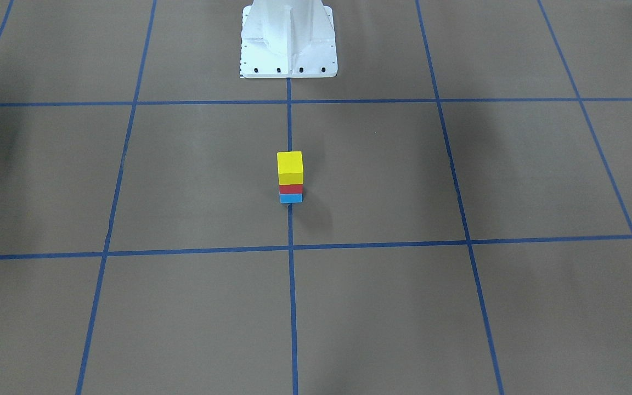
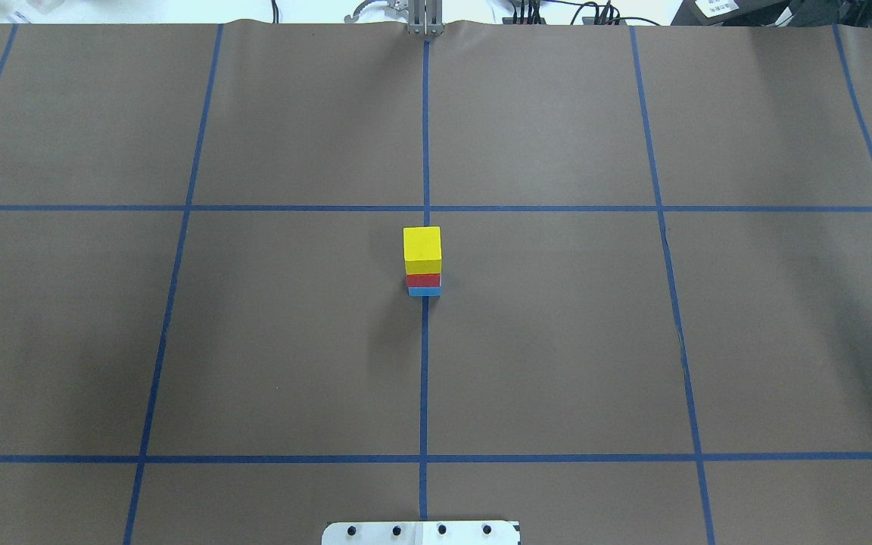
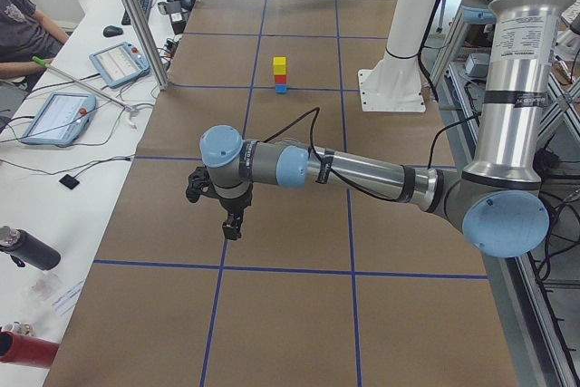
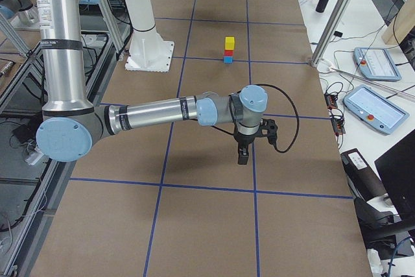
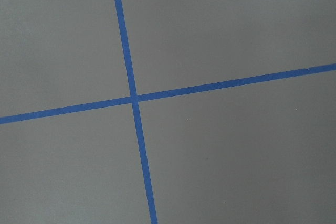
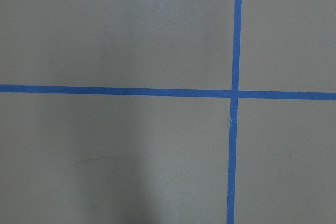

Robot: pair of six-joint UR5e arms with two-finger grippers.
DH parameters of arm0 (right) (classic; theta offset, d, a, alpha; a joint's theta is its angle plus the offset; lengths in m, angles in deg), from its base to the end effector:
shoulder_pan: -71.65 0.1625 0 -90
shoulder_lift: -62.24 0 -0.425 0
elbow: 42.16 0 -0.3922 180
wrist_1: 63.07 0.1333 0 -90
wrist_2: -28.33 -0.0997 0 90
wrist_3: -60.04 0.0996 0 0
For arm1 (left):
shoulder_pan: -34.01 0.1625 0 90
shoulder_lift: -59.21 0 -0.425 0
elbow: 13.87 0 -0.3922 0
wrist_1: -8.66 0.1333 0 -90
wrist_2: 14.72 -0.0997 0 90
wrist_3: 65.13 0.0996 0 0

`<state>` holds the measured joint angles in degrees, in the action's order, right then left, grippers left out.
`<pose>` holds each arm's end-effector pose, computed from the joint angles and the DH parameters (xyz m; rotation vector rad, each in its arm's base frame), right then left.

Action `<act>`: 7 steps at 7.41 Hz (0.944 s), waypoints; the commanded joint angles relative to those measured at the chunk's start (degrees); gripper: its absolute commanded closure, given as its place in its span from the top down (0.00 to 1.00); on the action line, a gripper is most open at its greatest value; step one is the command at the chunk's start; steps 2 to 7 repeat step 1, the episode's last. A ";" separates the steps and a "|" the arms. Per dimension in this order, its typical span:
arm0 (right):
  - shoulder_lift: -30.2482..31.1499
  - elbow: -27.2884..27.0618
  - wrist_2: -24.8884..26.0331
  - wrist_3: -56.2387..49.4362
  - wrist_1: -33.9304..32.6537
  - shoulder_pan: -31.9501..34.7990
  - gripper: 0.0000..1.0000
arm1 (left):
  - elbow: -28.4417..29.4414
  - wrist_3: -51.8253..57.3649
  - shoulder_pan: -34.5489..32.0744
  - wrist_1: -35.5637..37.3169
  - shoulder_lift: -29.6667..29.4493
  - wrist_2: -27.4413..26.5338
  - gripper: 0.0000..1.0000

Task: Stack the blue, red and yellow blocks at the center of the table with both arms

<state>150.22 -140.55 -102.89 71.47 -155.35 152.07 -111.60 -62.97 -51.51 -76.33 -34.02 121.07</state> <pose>-0.0182 -0.5142 0.5764 0.0025 -0.7308 -0.0202 -0.0215 -0.5186 0.5710 0.0822 0.8010 0.1511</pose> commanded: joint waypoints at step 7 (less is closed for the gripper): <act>0.00 0.13 0.00 0.00 0.00 0.00 1.00 | 0.00 0.30 0.00 -0.09 -0.02 0.00 1.00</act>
